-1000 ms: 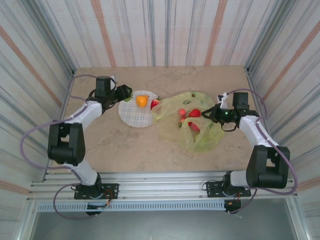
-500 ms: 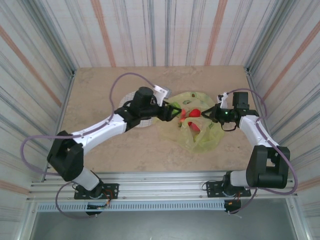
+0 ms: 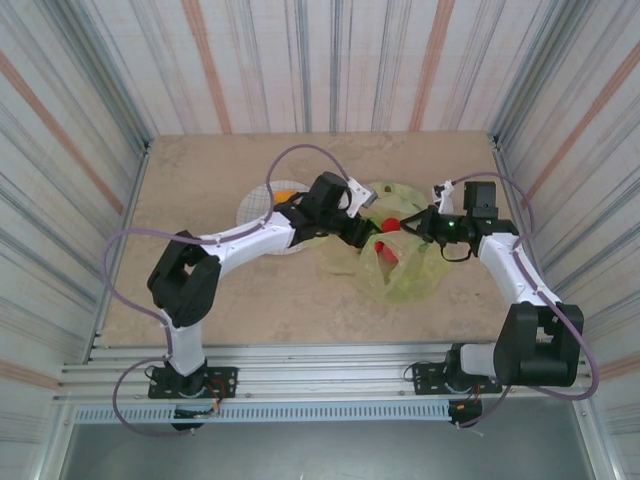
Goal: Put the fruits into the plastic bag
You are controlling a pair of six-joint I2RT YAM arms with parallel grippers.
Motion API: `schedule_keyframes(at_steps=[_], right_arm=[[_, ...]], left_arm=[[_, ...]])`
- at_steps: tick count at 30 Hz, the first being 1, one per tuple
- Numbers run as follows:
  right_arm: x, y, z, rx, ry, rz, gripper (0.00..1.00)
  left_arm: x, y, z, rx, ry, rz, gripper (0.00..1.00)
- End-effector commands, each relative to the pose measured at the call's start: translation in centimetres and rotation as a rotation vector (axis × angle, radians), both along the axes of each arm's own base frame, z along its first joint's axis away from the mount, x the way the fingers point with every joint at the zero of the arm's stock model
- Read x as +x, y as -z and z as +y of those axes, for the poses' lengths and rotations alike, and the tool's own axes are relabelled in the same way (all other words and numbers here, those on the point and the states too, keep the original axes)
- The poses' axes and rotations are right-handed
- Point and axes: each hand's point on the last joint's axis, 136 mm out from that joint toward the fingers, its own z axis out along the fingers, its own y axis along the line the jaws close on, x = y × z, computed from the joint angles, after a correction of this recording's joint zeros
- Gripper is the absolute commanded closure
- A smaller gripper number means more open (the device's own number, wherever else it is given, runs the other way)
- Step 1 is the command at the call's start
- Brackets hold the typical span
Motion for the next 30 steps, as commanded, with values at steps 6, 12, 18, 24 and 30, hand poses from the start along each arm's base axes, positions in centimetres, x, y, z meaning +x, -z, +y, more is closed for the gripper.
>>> schedule_keyframes(at_steps=[6, 12, 18, 24, 30], right_arm=[[0.2, -3.4, 1.6, 0.076, -0.027, -0.068, 1.00], [0.2, -4.0, 1.7, 0.094, -0.024, -0.081, 1.00], [0.2, -3.4, 1.7, 0.092, -0.026, -0.071, 1.00], [0.3, -2.3, 1.6, 0.083, -0.031, -0.052, 1.00], [0.2, -1.6, 1.3, 0.072, -0.031, -0.038, 1.00]], left_arm=[[1.7, 0.8, -2.5, 0.052, 0.015, -0.070, 0.38], [5.4, 2.2, -1.6, 0.068, -0.215, -0.062, 0.38], [8.0, 2.9, -0.8, 0.040, -0.356, -0.083, 0.37], [9.8, 4.4, -1.8, 0.025, -0.403, -0.093, 0.36], [10.9, 5.4, -2.8, -0.001, -0.429, -0.081, 0.31]])
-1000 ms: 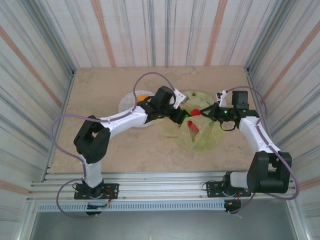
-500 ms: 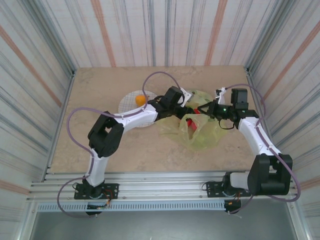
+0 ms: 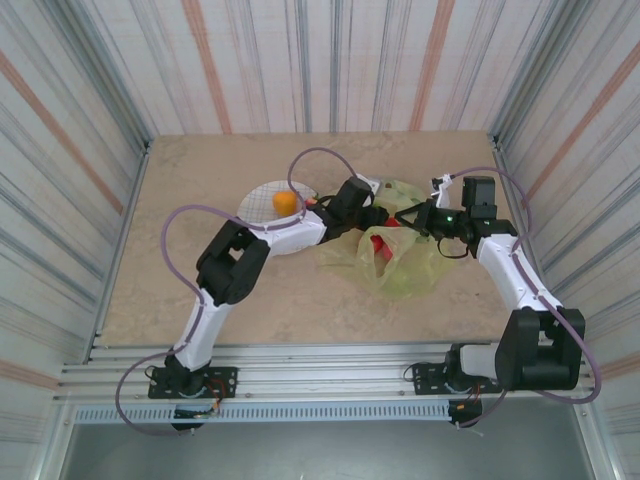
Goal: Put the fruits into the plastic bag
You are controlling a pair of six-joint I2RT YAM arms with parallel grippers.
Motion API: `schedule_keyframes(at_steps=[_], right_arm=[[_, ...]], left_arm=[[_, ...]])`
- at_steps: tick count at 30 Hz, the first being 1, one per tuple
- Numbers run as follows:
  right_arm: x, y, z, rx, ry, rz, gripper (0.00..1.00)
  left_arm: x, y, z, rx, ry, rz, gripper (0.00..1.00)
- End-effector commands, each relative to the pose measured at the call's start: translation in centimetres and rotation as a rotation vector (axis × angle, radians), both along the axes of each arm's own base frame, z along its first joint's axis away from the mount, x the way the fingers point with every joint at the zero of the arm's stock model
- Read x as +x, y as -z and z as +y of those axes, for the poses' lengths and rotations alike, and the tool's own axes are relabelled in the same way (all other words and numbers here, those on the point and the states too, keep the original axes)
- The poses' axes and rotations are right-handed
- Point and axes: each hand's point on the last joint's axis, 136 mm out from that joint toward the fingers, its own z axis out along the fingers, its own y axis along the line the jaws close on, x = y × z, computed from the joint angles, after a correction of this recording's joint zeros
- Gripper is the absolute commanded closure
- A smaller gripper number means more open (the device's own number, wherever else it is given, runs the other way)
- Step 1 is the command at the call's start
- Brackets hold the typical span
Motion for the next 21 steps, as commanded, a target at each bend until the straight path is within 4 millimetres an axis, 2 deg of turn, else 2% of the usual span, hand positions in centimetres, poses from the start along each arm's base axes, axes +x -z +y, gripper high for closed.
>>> schedule_keyframes(at_steps=[1, 7, 14, 21], right_arm=[[-0.3, 0.8, 0.1, 0.004, -0.019, 0.017, 1.00], [-0.2, 1.3, -0.3, 0.002, -0.015, 0.028, 1.00], [-0.2, 1.7, -0.6, 0.000, -0.012, 0.034, 1.00], [-0.3, 2.0, -1.1, -0.009, -0.003, 0.043, 1.00]], left_arm=[[1.5, -1.3, -0.5, -0.054, -0.050, -0.030, 0.30], [1.3, -1.9, -1.0, -0.081, -0.025, -0.025, 0.22], [1.0, -3.6, -0.3, -0.114, -0.012, -0.014, 0.12], [-0.2, -5.2, 0.1, -0.140, 0.038, 0.005, 0.09]])
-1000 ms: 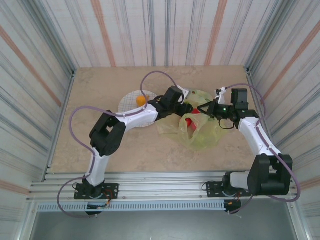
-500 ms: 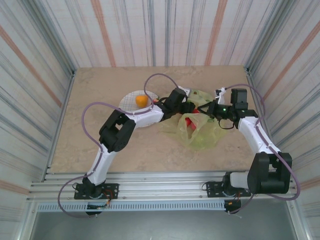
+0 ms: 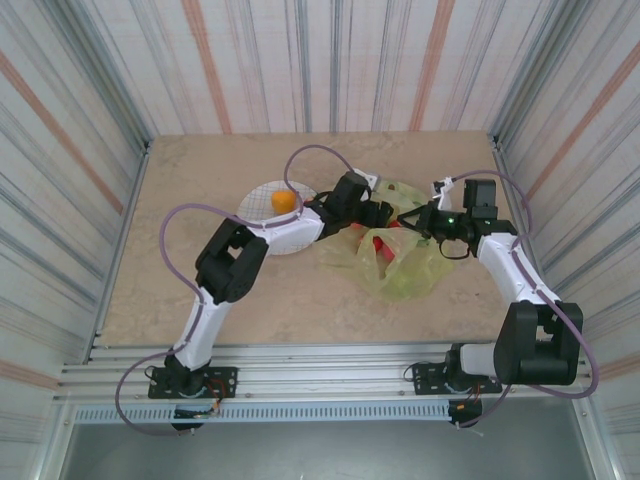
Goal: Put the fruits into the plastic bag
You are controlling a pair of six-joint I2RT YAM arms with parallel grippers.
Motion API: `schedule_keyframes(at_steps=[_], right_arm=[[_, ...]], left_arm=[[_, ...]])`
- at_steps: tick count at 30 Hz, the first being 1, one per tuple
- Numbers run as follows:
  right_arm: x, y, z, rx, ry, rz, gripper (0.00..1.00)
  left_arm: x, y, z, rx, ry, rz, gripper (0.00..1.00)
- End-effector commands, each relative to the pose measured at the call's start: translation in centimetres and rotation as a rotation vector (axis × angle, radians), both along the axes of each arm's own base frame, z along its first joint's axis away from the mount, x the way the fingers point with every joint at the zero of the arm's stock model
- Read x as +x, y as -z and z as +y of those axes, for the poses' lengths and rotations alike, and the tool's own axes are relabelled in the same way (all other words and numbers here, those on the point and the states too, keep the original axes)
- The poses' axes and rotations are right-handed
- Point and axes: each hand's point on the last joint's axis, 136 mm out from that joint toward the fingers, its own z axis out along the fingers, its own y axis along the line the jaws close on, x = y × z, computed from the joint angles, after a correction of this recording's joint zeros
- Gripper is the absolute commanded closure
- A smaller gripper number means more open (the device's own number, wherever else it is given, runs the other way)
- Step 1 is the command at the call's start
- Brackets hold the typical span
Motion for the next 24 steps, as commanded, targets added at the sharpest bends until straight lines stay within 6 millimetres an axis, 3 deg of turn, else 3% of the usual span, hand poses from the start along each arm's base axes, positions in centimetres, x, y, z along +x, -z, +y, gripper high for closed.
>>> schedule_keyframes(at_steps=[1, 17, 24], right_arm=[[-0.5, 0.6, -0.3, -0.003, -0.014, 0.015, 1.00], [-0.4, 1.4, -1.4, -0.015, 0.011, 0.030, 1.00], [-0.6, 1.6, -1.4, -0.016, 0.012, 0.036, 1.00]], left_arm=[[-1.0, -4.0, 0.3, -0.060, 0.040, -0.018, 0.09], [-8.5, -12.0, 1.8, -0.249, 0.319, -0.012, 0.15], [-10.9, -14.1, 2.4, -0.318, 0.445, 0.032, 0.17]])
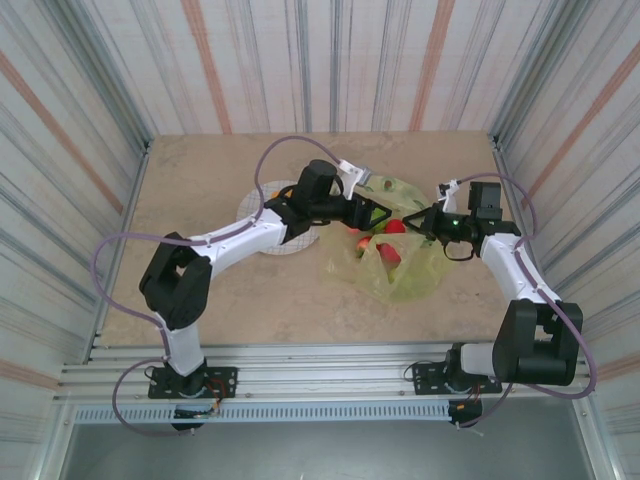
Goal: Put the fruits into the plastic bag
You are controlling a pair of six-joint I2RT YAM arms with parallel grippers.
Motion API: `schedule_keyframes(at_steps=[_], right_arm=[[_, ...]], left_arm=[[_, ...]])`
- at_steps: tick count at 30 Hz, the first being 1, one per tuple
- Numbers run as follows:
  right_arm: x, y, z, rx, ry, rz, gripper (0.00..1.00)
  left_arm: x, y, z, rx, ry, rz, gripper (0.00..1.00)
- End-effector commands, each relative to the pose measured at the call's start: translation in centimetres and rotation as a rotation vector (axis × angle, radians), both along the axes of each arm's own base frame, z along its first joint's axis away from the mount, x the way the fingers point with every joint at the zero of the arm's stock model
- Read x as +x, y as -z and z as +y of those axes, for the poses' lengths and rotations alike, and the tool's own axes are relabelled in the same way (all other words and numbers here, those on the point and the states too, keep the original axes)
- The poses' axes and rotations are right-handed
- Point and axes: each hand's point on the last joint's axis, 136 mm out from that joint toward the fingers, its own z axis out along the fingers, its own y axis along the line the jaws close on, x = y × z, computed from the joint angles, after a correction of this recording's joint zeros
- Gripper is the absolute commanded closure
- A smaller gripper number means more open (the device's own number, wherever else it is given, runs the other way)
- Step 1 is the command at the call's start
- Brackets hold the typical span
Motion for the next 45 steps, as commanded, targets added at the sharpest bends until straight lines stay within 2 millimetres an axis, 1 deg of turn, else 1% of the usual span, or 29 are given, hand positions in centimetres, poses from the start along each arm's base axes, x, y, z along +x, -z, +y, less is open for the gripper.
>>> schedule_keyframes(at_steps=[1, 6, 11, 17, 22, 25, 27, 30, 32, 35, 38, 42, 45], right_arm=[[-0.5, 0.7, -0.2, -0.003, -0.011, 0.012, 1.00], [-0.6, 0.6, -0.2, -0.005, -0.007, 0.010, 1.00], [-0.4, 0.7, -0.3, -0.005, -0.004, 0.013, 1.00], [-0.3, 0.8, -0.2, -0.001, -0.002, 0.013, 1.00], [-0.3, 1.0, -0.2, -0.002, -0.002, 0.018, 1.00], [-0.3, 1.0, -0.2, -0.002, -0.004, 0.017, 1.00], [-0.3, 0.9, -0.2, -0.002, -0.004, 0.016, 1.00], [-0.4, 1.0, -0.2, -0.005, -0.004, 0.017, 1.00], [-0.4, 1.0, -0.2, -0.006, -0.005, 0.015, 1.00], [-0.4, 1.1, -0.3, -0.007, -0.005, 0.018, 1.00], [-0.4, 1.1, -0.3, -0.007, -0.005, 0.017, 1.00], [-0.4, 1.1, -0.3, -0.005, -0.005, 0.018, 1.00], [-0.3, 1.2, -0.3, -0.004, -0.003, 0.020, 1.00]], left_arm=[[-2.1, -2.2, 0.4, -0.061, 0.122, 0.009, 0.17], [-3.3, -1.5, 0.9, -0.033, 0.181, 0.048, 0.18], [-5.6, -2.0, 1.0, -0.046, 0.297, 0.068, 0.18], [-8.0, -2.0, 1.4, -0.070, 0.409, 0.122, 0.17], [-9.3, -2.9, 1.8, -0.105, 0.461, 0.115, 0.17], [-9.2, -3.5, 2.0, -0.108, 0.442, 0.093, 0.17], [-8.5, -3.7, 2.5, -0.091, 0.389, 0.067, 0.17], [-6.8, -4.0, 3.8, -0.060, 0.270, 0.017, 0.18], [-5.5, -4.3, 5.0, -0.050, 0.179, -0.012, 0.18], [-3.1, -4.8, 7.8, -0.049, 0.008, -0.049, 0.18], [-0.1, -4.0, 11.9, -0.003, -0.230, -0.055, 0.18], [3.3, -1.1, 18.4, 0.123, -0.527, -0.023, 0.15], [5.3, 1.3, 22.0, 0.217, -0.643, 0.004, 0.14]])
